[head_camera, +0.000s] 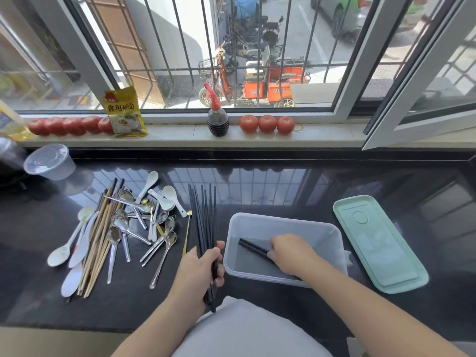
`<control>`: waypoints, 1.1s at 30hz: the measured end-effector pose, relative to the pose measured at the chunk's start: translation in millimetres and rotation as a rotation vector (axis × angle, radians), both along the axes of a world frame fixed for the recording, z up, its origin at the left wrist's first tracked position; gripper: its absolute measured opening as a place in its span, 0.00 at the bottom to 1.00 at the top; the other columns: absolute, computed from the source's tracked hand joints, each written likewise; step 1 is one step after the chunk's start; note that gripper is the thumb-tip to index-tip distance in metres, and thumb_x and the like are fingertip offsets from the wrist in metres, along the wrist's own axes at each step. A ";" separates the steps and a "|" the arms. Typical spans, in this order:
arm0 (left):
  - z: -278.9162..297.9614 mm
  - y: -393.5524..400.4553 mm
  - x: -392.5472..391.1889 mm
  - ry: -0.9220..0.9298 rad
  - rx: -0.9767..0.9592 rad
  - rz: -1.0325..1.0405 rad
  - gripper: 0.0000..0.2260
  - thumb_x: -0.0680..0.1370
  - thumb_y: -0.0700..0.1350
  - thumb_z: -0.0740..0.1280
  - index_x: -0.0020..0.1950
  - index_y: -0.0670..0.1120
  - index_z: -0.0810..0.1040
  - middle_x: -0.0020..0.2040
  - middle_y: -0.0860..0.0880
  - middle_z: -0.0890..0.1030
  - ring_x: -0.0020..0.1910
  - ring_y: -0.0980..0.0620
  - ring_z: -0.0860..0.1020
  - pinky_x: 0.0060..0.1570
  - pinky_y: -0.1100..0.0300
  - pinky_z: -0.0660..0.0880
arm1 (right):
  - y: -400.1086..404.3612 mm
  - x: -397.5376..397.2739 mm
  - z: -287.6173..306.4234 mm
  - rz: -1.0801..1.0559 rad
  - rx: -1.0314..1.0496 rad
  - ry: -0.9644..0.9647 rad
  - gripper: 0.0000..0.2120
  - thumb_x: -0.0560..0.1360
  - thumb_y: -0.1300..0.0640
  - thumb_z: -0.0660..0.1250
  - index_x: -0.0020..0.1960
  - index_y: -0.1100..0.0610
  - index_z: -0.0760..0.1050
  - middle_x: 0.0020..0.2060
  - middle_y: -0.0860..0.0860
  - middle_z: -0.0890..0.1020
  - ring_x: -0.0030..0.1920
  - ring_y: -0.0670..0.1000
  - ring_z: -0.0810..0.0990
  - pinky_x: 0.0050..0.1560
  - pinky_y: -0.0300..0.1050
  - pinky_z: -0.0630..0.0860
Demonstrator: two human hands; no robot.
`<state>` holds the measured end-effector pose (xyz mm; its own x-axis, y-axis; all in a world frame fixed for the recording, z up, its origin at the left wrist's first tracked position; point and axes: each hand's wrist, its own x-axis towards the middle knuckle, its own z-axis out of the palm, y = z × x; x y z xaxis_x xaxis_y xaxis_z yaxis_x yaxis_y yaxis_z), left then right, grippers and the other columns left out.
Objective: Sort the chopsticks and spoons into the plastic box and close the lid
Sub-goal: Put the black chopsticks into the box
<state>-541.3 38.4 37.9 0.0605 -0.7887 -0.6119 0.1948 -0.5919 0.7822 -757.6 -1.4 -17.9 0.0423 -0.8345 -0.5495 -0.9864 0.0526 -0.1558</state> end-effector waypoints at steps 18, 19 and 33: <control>10.9 8.5 -10.0 0.050 -0.029 -0.187 0.06 0.82 0.38 0.66 0.57 0.38 0.80 0.49 0.38 0.87 0.45 0.39 0.86 0.46 0.46 0.83 | 34.6 26.2 94.1 -0.803 -0.685 -1.263 0.05 0.82 0.61 0.66 0.48 0.57 0.78 0.40 0.51 0.85 0.40 0.46 0.82 0.43 0.38 0.79; 7.5 6.6 -7.3 0.043 -0.009 -0.118 0.06 0.83 0.38 0.66 0.57 0.38 0.80 0.48 0.39 0.87 0.43 0.40 0.86 0.45 0.46 0.83 | 29.1 17.8 96.5 -0.750 -0.815 -1.198 0.04 0.81 0.61 0.66 0.48 0.56 0.78 0.40 0.50 0.85 0.41 0.47 0.82 0.44 0.38 0.79; -3.9 2.8 3.7 0.062 0.087 0.012 0.06 0.83 0.38 0.66 0.57 0.40 0.81 0.43 0.44 0.83 0.33 0.48 0.81 0.31 0.58 0.76 | -3.4 -5.2 -23.3 0.247 0.003 0.197 0.10 0.81 0.59 0.62 0.60 0.59 0.77 0.57 0.59 0.81 0.57 0.61 0.81 0.53 0.50 0.76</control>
<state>-537.6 41.1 34.1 0.0296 -0.7319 -0.6808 0.2483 -0.6543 0.7143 -762.8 -4.8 -41.2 0.1356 -0.8105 -0.5698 -0.9806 -0.1918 0.0394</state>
